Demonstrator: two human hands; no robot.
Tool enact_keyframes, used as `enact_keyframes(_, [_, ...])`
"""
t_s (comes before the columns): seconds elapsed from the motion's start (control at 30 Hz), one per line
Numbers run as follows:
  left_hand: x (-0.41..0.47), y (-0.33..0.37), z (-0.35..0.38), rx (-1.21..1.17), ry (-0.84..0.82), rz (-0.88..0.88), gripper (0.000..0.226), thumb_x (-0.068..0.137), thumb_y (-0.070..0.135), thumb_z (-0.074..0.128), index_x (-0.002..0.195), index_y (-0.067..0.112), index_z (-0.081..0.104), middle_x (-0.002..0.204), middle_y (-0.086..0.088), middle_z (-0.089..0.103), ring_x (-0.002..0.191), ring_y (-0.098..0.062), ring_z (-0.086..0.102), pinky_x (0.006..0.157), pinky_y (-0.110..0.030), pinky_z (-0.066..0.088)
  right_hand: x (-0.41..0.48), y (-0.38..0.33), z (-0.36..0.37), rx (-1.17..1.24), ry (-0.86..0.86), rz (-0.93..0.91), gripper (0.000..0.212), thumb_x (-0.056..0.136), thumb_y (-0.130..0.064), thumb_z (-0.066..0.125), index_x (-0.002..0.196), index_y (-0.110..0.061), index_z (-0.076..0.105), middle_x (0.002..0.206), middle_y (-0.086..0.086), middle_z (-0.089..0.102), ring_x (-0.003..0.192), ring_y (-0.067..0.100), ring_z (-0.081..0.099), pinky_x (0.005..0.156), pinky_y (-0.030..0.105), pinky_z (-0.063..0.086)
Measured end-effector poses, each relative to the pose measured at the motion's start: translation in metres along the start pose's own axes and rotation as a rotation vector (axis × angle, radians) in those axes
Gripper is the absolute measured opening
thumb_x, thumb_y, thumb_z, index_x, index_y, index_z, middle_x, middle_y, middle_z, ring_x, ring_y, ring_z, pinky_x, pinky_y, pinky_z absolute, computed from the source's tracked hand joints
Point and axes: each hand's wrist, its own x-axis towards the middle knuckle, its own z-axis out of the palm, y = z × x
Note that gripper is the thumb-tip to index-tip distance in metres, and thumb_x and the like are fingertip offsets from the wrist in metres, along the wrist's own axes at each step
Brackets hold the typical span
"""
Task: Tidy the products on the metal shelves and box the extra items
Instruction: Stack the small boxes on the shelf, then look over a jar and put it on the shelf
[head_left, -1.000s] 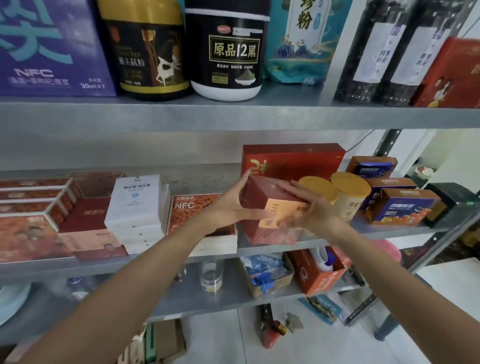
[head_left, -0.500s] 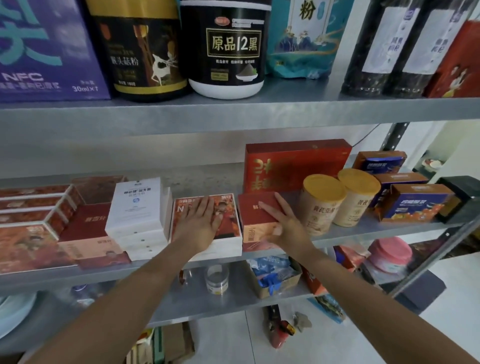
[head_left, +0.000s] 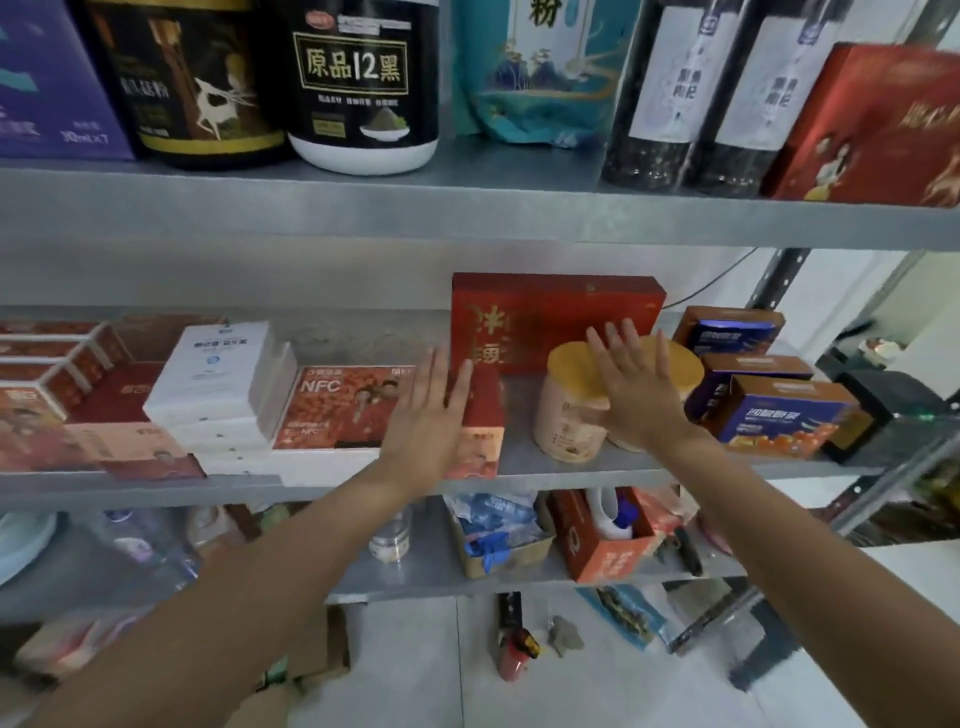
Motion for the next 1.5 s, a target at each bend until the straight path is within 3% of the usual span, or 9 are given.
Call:
enact_keyframes(0.23, [0.005, 0.025, 0.004, 0.041, -0.118, -0.177, 0.105, 0.085, 0.059, 0.061, 0.156, 0.018, -0.004, 0.164, -0.012, 0.000, 0.151, -0.028, -0.001, 0.121, -0.041, -0.003, 0.038, 0.029, 0.007, 0.019, -0.276, -0.165, 0.118, 0.076, -0.076, 0.055, 0.153, -0.024, -0.017, 0.163, 0.010, -0.001, 0.149, 0.031, -0.011, 0.112, 0.064, -0.015])
enact_keyframes(0.63, [0.002, 0.035, -0.022, 0.006, -0.295, -0.243, 0.091, 0.094, 0.065, 0.034, 0.155, 0.014, -0.011, 0.160, -0.016, -0.023, 0.146, -0.029, -0.025, 0.121, -0.044, -0.011, 0.026, 0.030, 0.007, 0.712, -0.045, -0.130, 0.096, 0.056, -0.049, 0.088, 0.135, -0.029, 0.038, 0.131, 0.005, 0.046, 0.133, 0.025, 0.031, 0.117, 0.053, 0.004])
enact_keyframes(0.73, [-0.002, 0.043, -0.036, -0.323, -0.082, -0.127, 0.087, 0.092, 0.066, 0.032, 0.156, 0.013, 0.006, 0.161, -0.008, -0.023, 0.146, -0.020, -0.026, 0.116, -0.037, -0.013, 0.005, 0.037, -0.019, 1.022, -0.022, -0.114, 0.086, 0.054, -0.038, 0.093, 0.126, -0.031, 0.045, 0.124, -0.005, 0.048, 0.118, 0.014, 0.041, 0.100, 0.034, 0.036])
enact_keyframes(0.83, [0.005, 0.072, -0.060, -0.991, 0.013, -0.126, 0.076, 0.088, 0.065, 0.030, 0.150, 0.021, 0.033, 0.162, 0.000, 0.014, 0.150, -0.018, 0.009, 0.118, -0.035, 0.011, -0.011, 0.053, -0.055, 1.306, -0.101, -0.050, 0.070, 0.052, -0.050, 0.090, 0.113, -0.035, 0.058, 0.117, -0.017, 0.057, 0.105, 0.000, 0.055, 0.079, 0.019, 0.044])
enact_keyframes(0.93, [0.010, 0.102, -0.084, -1.657, -0.319, -0.272, 0.086, 0.084, 0.077, 0.023, 0.146, 0.021, 0.042, 0.146, -0.009, 0.049, 0.135, -0.028, 0.046, 0.113, -0.051, 0.034, -0.013, 0.058, -0.083, 1.498, -0.157, 0.073, 0.055, 0.051, -0.070, 0.077, 0.095, -0.037, 0.071, 0.097, -0.009, 0.074, 0.090, 0.010, 0.070, 0.075, 0.025, 0.051])
enact_keyframes(1.07, [0.003, 0.133, -0.102, -2.367, -0.823, -0.571, 0.088, 0.080, 0.080, 0.045, 0.123, 0.004, 0.061, 0.111, -0.022, 0.069, 0.102, -0.036, 0.067, 0.096, -0.049, 0.049, -0.008, 0.046, -0.100, 1.458, -0.389, 0.361, 0.080, 0.050, -0.079, 0.070, 0.103, -0.019, 0.069, 0.085, 0.000, 0.077, 0.078, 0.015, 0.074, 0.066, 0.028, 0.054])
enact_keyframes(1.2, [-0.005, 0.148, -0.108, -2.389, -0.959, -0.919, 0.089, 0.083, 0.079, 0.044, 0.082, -0.006, 0.071, 0.078, -0.020, 0.070, 0.062, -0.034, 0.070, 0.058, -0.051, 0.059, -0.013, 0.040, -0.094, 1.517, -0.638, 0.539, 0.059, 0.074, -0.066, 0.066, 0.099, -0.012, 0.064, 0.076, 0.005, 0.075, 0.066, 0.017, 0.072, 0.063, 0.029, 0.056])
enact_keyframes(1.43, [-0.009, 0.131, -0.112, -2.385, -0.912, -0.961, 0.085, 0.087, 0.075, 0.043, 0.080, -0.005, 0.071, 0.076, -0.019, 0.070, 0.059, -0.033, 0.069, 0.058, -0.045, 0.059, -0.023, 0.049, -0.076, 1.789, -0.770, 0.559, 0.100, 0.066, -0.076, 0.057, 0.140, -0.010, 0.047, 0.140, 0.018, 0.053, 0.129, 0.038, 0.050, 0.105, 0.051, 0.042])
enact_keyframes(1.5, [-0.009, 0.127, -0.112, -2.384, -0.903, -0.935, 0.078, 0.091, 0.068, 0.043, 0.074, -0.003, 0.071, 0.076, -0.016, 0.068, 0.060, -0.030, 0.068, 0.060, -0.038, 0.059, -0.031, 0.045, -0.062, 1.930, -0.778, 0.557, 0.100, 0.066, -0.080, 0.052, 0.138, -0.011, 0.052, 0.139, 0.019, 0.054, 0.126, 0.038, 0.053, 0.095, 0.051, 0.050])
